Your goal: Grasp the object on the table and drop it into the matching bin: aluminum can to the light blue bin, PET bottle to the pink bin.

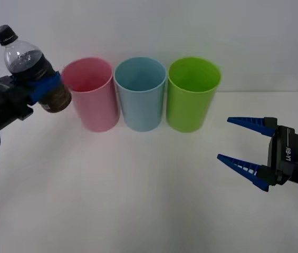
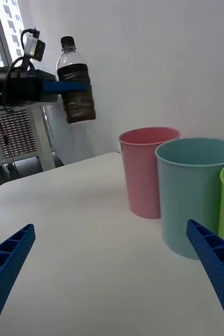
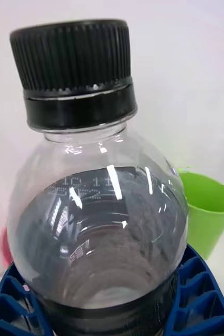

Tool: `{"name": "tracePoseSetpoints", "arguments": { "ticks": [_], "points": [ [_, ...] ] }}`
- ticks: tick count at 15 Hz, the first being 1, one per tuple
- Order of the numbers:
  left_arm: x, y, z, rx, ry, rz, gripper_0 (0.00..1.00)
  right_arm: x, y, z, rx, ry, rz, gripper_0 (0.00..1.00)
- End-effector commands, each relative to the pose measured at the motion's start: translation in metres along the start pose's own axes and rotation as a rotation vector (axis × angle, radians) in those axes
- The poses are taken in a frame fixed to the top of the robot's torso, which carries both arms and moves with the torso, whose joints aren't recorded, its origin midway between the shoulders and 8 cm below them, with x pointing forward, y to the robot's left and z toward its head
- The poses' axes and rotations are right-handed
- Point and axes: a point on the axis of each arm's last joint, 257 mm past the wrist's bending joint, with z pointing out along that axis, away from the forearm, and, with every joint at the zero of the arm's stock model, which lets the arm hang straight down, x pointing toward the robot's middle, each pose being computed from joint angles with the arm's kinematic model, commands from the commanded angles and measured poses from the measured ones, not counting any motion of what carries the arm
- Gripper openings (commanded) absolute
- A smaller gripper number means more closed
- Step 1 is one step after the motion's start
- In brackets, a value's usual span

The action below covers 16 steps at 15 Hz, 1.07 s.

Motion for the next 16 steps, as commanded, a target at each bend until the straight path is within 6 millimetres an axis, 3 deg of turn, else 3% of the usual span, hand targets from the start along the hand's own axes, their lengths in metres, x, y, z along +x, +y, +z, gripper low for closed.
{"name": "tracePoseSetpoints", "arguments": {
  "ticks": [1,5,9,12,16],
  "points": [
    [-0.009,0.024,0.038,-0.008,-0.003,0.027,0.0,0.0,0.0,0.0,0.0,0.0,0.0,1.0],
    [-0.014,0.054,0.08,-0.034,0.009,0.068,0.0,0.0,0.0,0.0,0.0,0.0,0.0,1.0],
    [-0.019,0.06,0.109,-0.037,0.001,0.104,0.0,0.0,0.0,0.0,0.0,0.0,0.0,1.0],
    [-0.012,0.071,0.12,-0.055,0.016,0.131,0.0,0.0,0.0,0.0,0.0,0.0,0.0,1.0],
    [-0.004,0.07,0.13,-0.051,0.019,0.142,0.0,0.0,0.0,0.0,0.0,0.0,0.0,1.0]
  ]
}}
